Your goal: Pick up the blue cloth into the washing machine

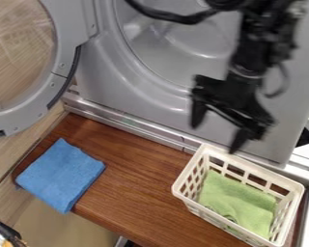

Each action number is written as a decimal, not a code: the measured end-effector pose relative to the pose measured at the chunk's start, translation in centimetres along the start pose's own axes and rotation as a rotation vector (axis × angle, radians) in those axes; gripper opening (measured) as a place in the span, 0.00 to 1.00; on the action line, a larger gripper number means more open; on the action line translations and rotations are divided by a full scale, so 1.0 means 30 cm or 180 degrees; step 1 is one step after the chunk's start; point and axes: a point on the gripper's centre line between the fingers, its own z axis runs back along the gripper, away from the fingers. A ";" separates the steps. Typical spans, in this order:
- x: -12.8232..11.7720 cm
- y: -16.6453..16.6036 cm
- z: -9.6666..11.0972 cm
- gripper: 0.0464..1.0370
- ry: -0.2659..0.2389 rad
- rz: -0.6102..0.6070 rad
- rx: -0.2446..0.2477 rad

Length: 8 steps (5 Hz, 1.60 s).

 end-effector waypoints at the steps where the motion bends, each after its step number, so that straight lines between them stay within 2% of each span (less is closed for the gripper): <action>1: -0.005 0.138 -0.137 0.96 0.0307 0.0382 -0.0072; 2: -0.029 0.299 -0.217 0.96 0.0426 0.0690 0.0012; 3: -0.126 0.405 -0.266 0.96 0.0523 0.1018 0.0139; 4: -0.187 0.509 -0.302 0.96 0.0500 0.1339 0.0279; 5: -0.218 0.570 -0.344 0.96 0.0344 0.1435 0.0439; 7: -0.276 0.620 -0.478 0.96 0.0078 0.1620 0.0213; 8: -0.277 0.622 -0.547 0.96 0.0028 0.1643 0.0194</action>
